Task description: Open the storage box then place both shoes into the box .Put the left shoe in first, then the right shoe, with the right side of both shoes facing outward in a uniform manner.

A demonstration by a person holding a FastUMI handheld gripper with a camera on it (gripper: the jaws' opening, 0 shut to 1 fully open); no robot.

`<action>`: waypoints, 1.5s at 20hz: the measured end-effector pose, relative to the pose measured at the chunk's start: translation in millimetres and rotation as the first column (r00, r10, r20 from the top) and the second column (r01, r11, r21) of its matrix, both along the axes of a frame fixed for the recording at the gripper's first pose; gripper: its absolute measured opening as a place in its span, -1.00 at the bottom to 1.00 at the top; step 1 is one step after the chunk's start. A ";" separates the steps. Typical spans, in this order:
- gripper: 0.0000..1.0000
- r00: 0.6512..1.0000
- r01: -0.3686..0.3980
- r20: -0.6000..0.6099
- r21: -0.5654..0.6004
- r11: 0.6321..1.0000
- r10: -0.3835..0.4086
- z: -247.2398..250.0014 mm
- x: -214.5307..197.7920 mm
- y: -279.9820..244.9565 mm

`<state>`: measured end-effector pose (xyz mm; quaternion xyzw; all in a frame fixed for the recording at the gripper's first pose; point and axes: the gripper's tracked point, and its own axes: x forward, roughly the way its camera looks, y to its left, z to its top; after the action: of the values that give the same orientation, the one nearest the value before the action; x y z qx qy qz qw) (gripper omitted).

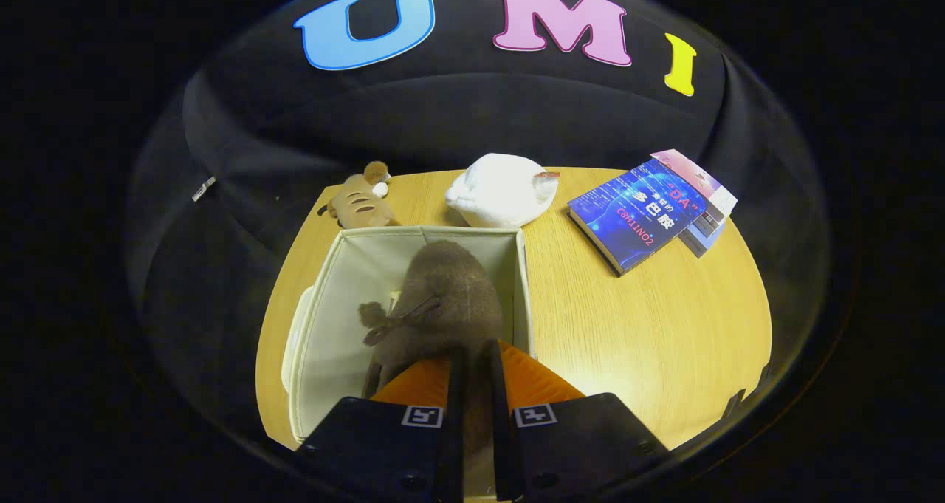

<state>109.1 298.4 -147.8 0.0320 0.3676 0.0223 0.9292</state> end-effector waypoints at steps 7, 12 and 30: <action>-0.34 0.995 -0.065 0.070 -0.025 0.998 0.067 22.6 5.3 16.3; 0.80 0.988 -0.112 0.103 -0.034 0.993 0.115 37.6 0.8 5.3; 0.98 0.856 -0.123 0.504 -0.021 0.992 0.117 202.0 -46.2 -171.1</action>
<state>62.8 127.3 54.2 0.0076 0.1133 0.0897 0.9895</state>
